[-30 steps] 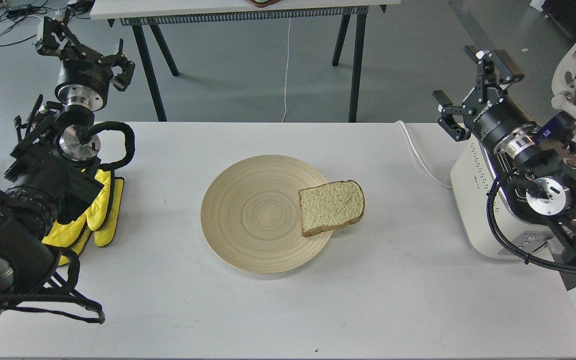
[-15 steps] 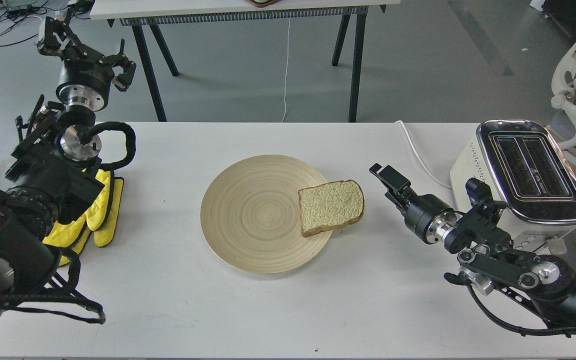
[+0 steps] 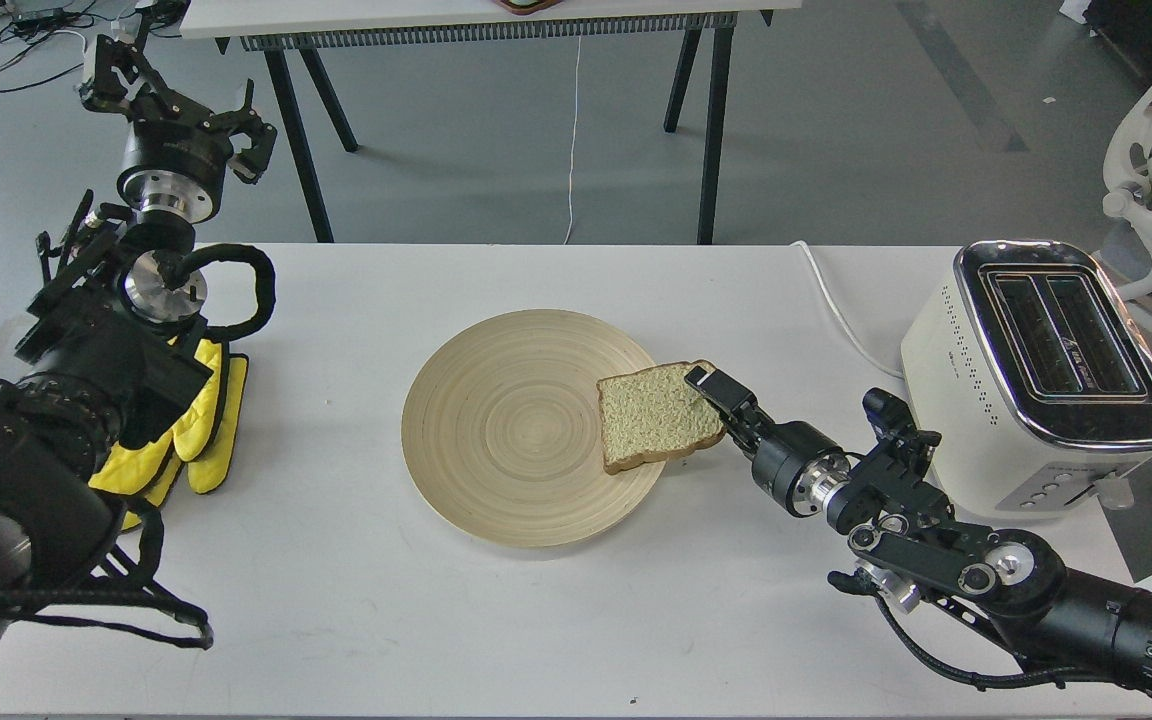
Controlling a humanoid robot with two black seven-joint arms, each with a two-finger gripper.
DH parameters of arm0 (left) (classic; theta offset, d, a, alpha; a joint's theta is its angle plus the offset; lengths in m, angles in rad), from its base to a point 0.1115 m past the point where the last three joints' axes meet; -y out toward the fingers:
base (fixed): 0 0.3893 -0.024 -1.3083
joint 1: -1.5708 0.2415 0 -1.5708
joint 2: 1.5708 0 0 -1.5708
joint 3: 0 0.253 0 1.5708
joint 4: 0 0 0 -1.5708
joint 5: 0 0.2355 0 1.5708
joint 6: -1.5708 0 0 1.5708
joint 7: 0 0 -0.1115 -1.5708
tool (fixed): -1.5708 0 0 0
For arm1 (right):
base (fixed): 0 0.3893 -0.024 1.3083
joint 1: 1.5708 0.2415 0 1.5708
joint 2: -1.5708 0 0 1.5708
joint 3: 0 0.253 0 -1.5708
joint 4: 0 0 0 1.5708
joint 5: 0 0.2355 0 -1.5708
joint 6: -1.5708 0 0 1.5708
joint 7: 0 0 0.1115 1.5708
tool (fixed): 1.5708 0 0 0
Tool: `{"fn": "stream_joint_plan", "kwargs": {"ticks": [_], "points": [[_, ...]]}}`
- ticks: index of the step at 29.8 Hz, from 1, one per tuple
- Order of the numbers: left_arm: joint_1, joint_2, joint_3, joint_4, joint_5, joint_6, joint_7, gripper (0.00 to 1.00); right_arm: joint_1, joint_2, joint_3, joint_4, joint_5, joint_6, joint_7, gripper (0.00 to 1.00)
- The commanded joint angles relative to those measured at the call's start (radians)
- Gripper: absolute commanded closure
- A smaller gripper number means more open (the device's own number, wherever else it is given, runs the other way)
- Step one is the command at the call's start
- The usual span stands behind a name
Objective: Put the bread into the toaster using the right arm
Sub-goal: 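Lift the bread slice with the right gripper and carry it above the toaster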
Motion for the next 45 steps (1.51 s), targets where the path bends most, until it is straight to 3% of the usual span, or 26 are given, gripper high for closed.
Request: {"fn": "stream_joint_plan", "kwargs": {"ticks": [1, 5, 8, 12, 17, 27, 33, 38, 45], "points": [[0.0, 0.001, 0.0, 0.0, 0.0, 0.0, 0.0, 0.0, -0.003, 0.001, -0.009, 0.005, 0.004, 0.0, -0.023, 0.69], [0.0, 0.0, 0.0, 0.0, 0.0, 0.0, 0.0, 0.0, -0.003, 0.001, -0.009, 0.005, 0.002, 0.0, -0.033, 0.89], [0.0, 0.0, 0.0, 0.0, 0.0, 0.0, 0.0, 0.0, 0.004, -0.007, -0.007, 0.021, 0.004, -0.002, -0.029, 0.94], [0.0, -0.002, 0.0, 0.0, 0.0, 0.0, 0.0, 0.0, 0.017, -0.051, 0.006, 0.108, -0.002, -0.008, -0.024, 0.94], [0.0, 0.0, 0.0, 0.0, 0.0, 0.0, -0.002, 0.0, 0.092, -0.235, 0.01, 0.298, -0.01, -0.014, -0.029, 0.94], [0.0, -0.002, 0.0, 0.0, 0.0, 0.0, 0.0, 0.0, 0.237, -0.786, 0.008, 0.547, -0.178, 0.0, -0.033, 0.94], [0.0, -0.002, 0.0, 0.0, 0.0, 0.0, -0.002, 0.0, 0.26, -1.059, 0.01, 0.565, -0.32, 0.079, -0.04, 0.92], [0.0, -0.003, 0.0, 0.0, 0.0, 0.0, 0.0, 0.0, 0.269, -1.17, 0.008, 0.562, -0.326, 0.129, -0.038, 0.92], [0.0, -0.002, 0.0, 0.0, 0.0, 0.0, 0.0, 0.0, 0.261, -1.167, -0.018, 0.554, -0.326, 0.135, -0.04, 0.92]]}}
